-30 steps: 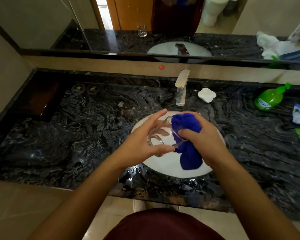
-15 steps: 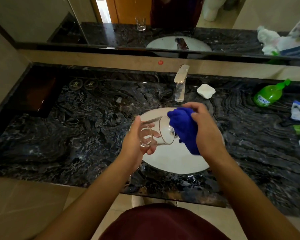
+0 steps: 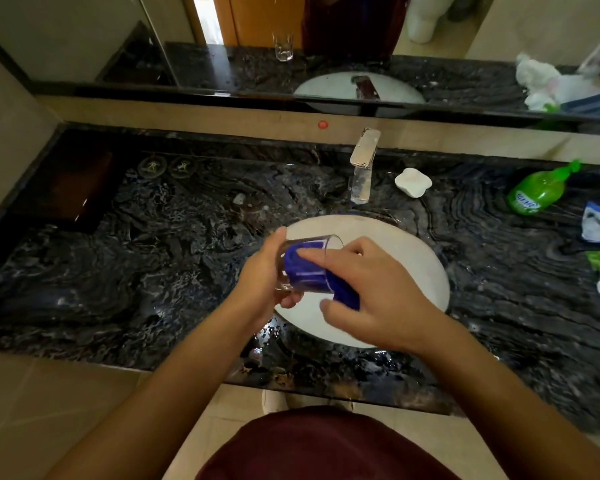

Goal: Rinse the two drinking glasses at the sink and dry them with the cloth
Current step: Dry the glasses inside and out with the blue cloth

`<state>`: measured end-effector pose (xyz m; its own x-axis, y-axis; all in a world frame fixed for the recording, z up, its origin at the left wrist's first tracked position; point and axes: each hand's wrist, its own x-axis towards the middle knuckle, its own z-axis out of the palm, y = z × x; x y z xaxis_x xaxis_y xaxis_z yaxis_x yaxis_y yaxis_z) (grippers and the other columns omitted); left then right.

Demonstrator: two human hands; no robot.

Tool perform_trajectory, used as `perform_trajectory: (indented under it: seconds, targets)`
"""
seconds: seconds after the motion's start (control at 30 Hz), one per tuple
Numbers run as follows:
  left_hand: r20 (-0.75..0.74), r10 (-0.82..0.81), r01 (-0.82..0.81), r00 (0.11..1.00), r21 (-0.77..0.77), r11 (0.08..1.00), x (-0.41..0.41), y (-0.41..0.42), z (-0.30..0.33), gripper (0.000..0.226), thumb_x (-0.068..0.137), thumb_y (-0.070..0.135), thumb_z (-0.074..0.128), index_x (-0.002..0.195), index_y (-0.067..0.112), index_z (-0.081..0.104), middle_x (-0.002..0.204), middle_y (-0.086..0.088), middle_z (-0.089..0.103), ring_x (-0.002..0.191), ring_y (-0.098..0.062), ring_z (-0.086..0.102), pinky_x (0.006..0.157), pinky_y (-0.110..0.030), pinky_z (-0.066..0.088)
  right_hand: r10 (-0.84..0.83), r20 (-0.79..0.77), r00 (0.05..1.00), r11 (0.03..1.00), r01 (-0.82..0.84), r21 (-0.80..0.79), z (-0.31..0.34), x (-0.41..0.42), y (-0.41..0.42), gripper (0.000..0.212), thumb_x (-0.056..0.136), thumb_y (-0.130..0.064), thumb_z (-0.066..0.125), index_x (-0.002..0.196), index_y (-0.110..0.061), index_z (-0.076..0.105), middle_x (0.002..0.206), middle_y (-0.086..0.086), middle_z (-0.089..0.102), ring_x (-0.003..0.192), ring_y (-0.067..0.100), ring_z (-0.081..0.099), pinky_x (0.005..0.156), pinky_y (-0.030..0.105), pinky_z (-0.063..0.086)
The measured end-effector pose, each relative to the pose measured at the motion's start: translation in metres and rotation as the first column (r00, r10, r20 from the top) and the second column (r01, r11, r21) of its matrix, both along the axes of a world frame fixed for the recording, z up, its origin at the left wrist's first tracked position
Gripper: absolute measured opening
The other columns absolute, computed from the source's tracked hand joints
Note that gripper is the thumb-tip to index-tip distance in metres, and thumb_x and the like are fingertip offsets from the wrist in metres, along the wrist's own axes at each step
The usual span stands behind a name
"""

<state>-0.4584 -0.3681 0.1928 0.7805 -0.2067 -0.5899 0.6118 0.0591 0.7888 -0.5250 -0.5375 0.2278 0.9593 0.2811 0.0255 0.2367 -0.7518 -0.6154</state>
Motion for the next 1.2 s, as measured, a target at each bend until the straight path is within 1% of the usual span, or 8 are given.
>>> perform_trajectory:
  seconds: [0.1, 0.23, 0.43, 0.6, 0.73, 0.83, 1.0, 1.2]
  targets:
    - [0.006, -0.046, 0.046, 0.999, -0.003, 0.999, 0.004, 0.005, 0.000, 0.048, 0.105, 0.050, 0.043, 0.101, 0.009, 0.067, 0.053, -0.001, 0.054, 0.038, -0.015, 0.045, 0.037, -0.019, 0.028, 0.019, 0.017, 1.000, 0.998, -0.018, -0.064, -0.004, 0.000, -0.008, 0.065, 0.083, -0.040, 0.062, 0.146, -0.033, 0.047, 0.108, -0.008, 0.064, 0.099, 0.010, 0.054, 0.079, 0.039, 0.054]
    - [-0.050, -0.035, 0.029, 0.998, -0.110, 0.994, 0.015, 0.013, 0.002, 0.062, 0.104, 0.053, 0.039, 0.122, -0.001, 0.063, 0.058, -0.008, 0.056, 0.035, -0.018, 0.045, 0.032, -0.016, 0.026, -0.131, 0.108, 0.986, 0.915, 0.079, 0.395, -0.005, -0.002, -0.024, 0.039, 0.092, -0.019, 0.071, 0.131, -0.022, 0.067, 0.137, -0.010, 0.065, 0.128, 0.009, 0.059, 0.102, 0.033, 0.050]
    - [-0.039, -0.132, 0.131, 0.990, -0.044, 0.990, 0.010, 0.011, 0.009, 0.048, 0.102, 0.053, 0.045, 0.100, 0.010, 0.064, 0.059, -0.004, 0.060, 0.036, -0.014, 0.048, 0.034, -0.014, 0.031, 0.035, 0.048, 0.998, 0.999, -0.037, 0.038, -0.012, 0.001, -0.015, 0.039, 0.105, -0.042, 0.038, 0.139, -0.039, 0.057, 0.144, -0.020, 0.058, 0.105, 0.018, 0.062, 0.088, 0.043, 0.052]
    - [0.065, -0.119, 0.116, 0.991, 0.060, 0.991, 0.001, 0.007, 0.020, 0.040, 0.103, 0.051, 0.045, 0.084, 0.021, 0.064, 0.062, -0.003, 0.059, 0.050, -0.017, 0.050, 0.051, -0.023, 0.030, 0.066, -0.126, 0.990, 0.998, -0.063, 0.030, -0.004, -0.002, -0.010, 0.041, 0.102, -0.045, 0.040, 0.144, -0.044, 0.041, 0.125, -0.017, 0.065, 0.096, 0.002, 0.061, 0.085, 0.034, 0.051]
    - [0.375, -0.072, 0.018, 0.924, 0.145, 0.989, -0.008, 0.002, 0.024, 0.043, 0.102, 0.053, 0.039, 0.084, 0.025, 0.067, 0.069, -0.007, 0.064, 0.055, -0.016, 0.058, 0.045, -0.026, 0.043, -0.021, -0.285, 0.958, 0.927, 0.125, 0.352, 0.004, 0.003, -0.006, 0.032, 0.100, -0.037, 0.057, 0.132, -0.040, 0.054, 0.107, -0.015, 0.070, 0.088, 0.005, 0.066, 0.076, 0.019, 0.051]
    - [0.648, -0.068, -0.037, 0.759, 0.148, 0.988, -0.011, 0.004, 0.019, 0.043, 0.100, 0.050, 0.034, 0.095, 0.021, 0.065, 0.085, -0.016, 0.065, 0.067, -0.023, 0.062, 0.050, -0.038, 0.049, -0.044, -0.483, 0.874, 0.770, 0.338, 0.541, 0.008, 0.006, -0.002, 0.037, 0.088, -0.038, 0.056, 0.124, -0.034, 0.065, 0.102, -0.008, 0.075, 0.079, 0.010, 0.070, 0.073, 0.027, 0.056]
    - [0.879, -0.068, -0.084, 0.472, 0.121, 0.989, -0.001, 0.011, 0.006, 0.034, 0.104, 0.045, 0.034, 0.110, 0.025, 0.061, 0.088, -0.004, 0.065, 0.075, -0.025, 0.063, 0.068, -0.038, 0.049, 0.291, -0.627, 0.723, 0.044, 0.644, 0.763, 0.007, 0.001, 0.016, 0.029, 0.084, -0.026, 0.049, 0.078, -0.006, 0.069, 0.043, 0.005, 0.050, 0.028, 0.010, 0.042, 0.032, 0.016, 0.033]
    - [0.904, -0.127, -0.104, 0.409, 0.184, 0.977, 0.000, 0.015, -0.008, 0.035, 0.102, 0.036, 0.033, 0.124, 0.015, 0.052, 0.101, -0.007, 0.061, 0.085, -0.027, 0.061, 0.075, -0.050, 0.051, 0.224, -0.644, 0.732, -0.113, 0.675, 0.729, -0.001, 0.007, 0.013, 0.025, 0.084, -0.028, 0.053, 0.070, -0.011, 0.065, 0.060, 0.008, 0.051, 0.029, 0.010, 0.035, 0.030, 0.018, 0.031]
